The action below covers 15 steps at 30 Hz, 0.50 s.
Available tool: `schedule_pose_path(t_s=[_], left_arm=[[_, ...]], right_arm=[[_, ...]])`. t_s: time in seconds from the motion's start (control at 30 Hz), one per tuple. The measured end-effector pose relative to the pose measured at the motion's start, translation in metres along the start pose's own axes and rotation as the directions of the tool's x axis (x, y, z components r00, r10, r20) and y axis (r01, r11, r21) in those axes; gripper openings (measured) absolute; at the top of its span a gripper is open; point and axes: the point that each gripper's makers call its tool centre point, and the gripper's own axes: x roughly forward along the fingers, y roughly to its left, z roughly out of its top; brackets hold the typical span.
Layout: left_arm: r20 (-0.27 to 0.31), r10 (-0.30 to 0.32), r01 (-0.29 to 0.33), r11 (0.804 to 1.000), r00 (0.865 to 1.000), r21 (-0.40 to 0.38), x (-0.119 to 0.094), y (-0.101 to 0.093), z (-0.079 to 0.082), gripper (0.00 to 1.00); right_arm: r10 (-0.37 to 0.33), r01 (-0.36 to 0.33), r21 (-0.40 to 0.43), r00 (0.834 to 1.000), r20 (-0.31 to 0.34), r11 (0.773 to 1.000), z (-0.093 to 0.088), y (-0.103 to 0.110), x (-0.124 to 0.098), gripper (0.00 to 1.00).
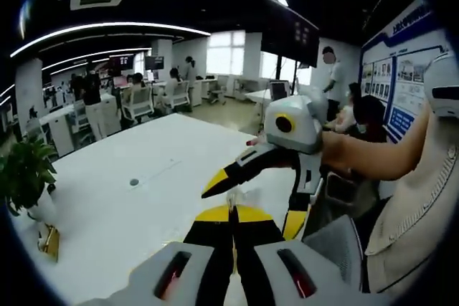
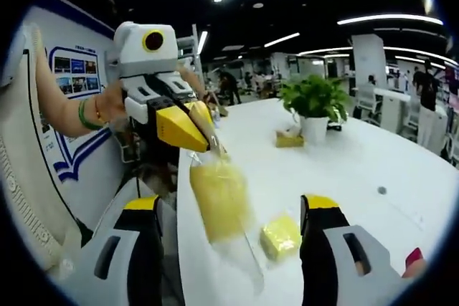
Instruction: Compare the silicone blocks by pressing each to a similar depth, holding the contact briefly, and releasing to observe deformation and rebound differences across the visible hardness samples.
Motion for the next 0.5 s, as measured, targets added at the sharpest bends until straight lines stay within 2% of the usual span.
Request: schedule_pose_path(t_s=[0.27,0.5], left_arm=[[-0.001,-0.017,0.017,1.0,1.0,0.016,0.001,0.0,0.003,0.0],[-0.009,-0.034,0.035,0.999,0.999,0.021,0.005,0.0,0.003,0.0]], right_arm=[[0.03,-0.03,-0.004,0.999,-0.024,1.0,-0.004,0.003,0.021,0.62],[0.049,-0.049,-0.003,0.999,-0.02,0.999,-0.004,0.001,0.025,0.48]])
